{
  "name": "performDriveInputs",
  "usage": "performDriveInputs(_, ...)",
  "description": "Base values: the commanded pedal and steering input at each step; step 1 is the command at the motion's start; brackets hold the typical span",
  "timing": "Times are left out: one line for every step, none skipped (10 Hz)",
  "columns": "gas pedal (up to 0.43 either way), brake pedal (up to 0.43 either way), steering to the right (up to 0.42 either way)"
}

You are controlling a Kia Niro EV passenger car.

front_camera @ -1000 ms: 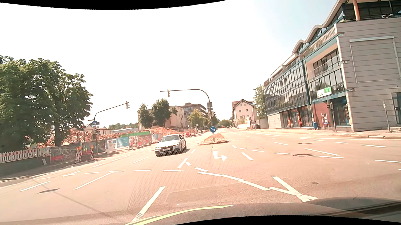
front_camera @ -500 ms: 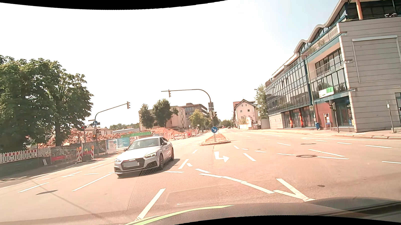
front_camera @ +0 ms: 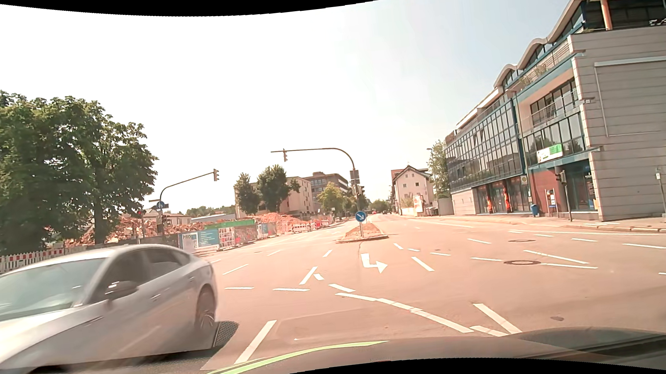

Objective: Follow the waypoints while adhering to traffic rules and regulations

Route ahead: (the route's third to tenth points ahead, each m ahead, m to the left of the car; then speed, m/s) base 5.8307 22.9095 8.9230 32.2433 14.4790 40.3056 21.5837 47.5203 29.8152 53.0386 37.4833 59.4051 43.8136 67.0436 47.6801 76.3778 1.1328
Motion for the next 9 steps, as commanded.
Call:
performDriveInputs(0.209, 0.000, -0.194)
performDriveInputs(0.220, 0.000, -0.233)
performDriveInputs(0.228, 0.000, -0.268)
performDriveInputs(0.240, 0.000, -0.305)
performDriveInputs(0.248, 0.000, -0.342)
performDriveInputs(0.260, 0.000, -0.389)
performDriveInputs(0.260, 0.000, -0.429)
performDriveInputs(0.260, 0.000, -0.459)
performDriveInputs(0.260, 0.000, -0.470)
